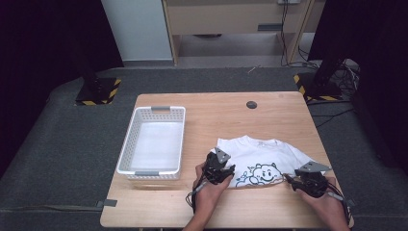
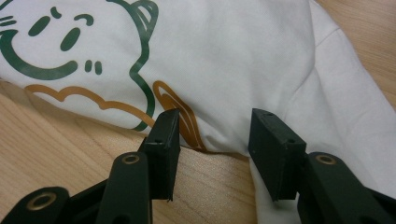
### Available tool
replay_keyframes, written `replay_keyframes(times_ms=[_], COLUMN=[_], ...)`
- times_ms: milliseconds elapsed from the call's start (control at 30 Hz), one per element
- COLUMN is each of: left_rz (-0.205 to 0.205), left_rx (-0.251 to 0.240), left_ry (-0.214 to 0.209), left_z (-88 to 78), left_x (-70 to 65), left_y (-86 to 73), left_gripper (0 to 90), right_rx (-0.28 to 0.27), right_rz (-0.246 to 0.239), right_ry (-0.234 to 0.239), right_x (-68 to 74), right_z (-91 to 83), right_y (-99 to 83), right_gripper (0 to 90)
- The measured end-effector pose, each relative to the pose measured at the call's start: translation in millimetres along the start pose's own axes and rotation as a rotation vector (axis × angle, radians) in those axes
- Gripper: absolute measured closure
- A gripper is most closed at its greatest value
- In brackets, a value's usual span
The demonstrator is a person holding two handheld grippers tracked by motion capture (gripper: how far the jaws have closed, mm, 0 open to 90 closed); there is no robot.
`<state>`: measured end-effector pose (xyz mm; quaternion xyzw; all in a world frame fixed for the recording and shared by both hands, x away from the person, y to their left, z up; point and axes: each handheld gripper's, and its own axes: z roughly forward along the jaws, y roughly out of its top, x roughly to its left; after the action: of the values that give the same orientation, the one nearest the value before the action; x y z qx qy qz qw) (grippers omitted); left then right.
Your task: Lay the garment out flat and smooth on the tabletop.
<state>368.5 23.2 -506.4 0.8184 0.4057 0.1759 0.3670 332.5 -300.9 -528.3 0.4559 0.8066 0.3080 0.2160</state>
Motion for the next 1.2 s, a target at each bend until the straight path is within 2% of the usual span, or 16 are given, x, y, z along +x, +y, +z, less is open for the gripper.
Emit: replay_keyframes(times_ms=[200,300,367,667,867,1067,1200], left_rz=[0.028,0.027,0.023,0.003,-0.032,-0.035,-0.083], left_rx=[0.042,0.04,0.033,-0.038,-0.06,-0.069,-0.097], left_ry=[-0.014,-0.012,-0.01,-0.002,-0.003,0.034,0.049], left_z=[7.4,3.1,-3.0,-41.0,-46.1,-56.0,-66.8], left_x=[4.7,8.7,12.1,20.2,24.7,32.7,42.8], left_y=[-0.6,-2.4,-3.1,-7.7,-17.1,-21.4,-22.7], left_gripper=[74.6,83.6,86.2,87.4,86.2,84.3,83.0], right_rx=[-0.002,-0.003,-0.004,-0.013,-0.017,-0.019,-0.021], right_rz=[0.0,0.002,0.002,0.011,0.015,0.016,0.016], right_ry=[-0.002,0.0,0.0,0.001,-0.001,-0.001,-0.001], right_x=[0.1,-0.1,-0.1,-1.0,-1.0,-1.2,-1.2], right_z=[0.0,0.0,0.1,1.1,1.3,1.3,1.3], right_y=[-0.2,-0.4,-0.4,-0.8,-1.3,-1.5,-1.8], right_gripper=[53.1,53.1,53.1,53.1,53.1,53.1,53.1])
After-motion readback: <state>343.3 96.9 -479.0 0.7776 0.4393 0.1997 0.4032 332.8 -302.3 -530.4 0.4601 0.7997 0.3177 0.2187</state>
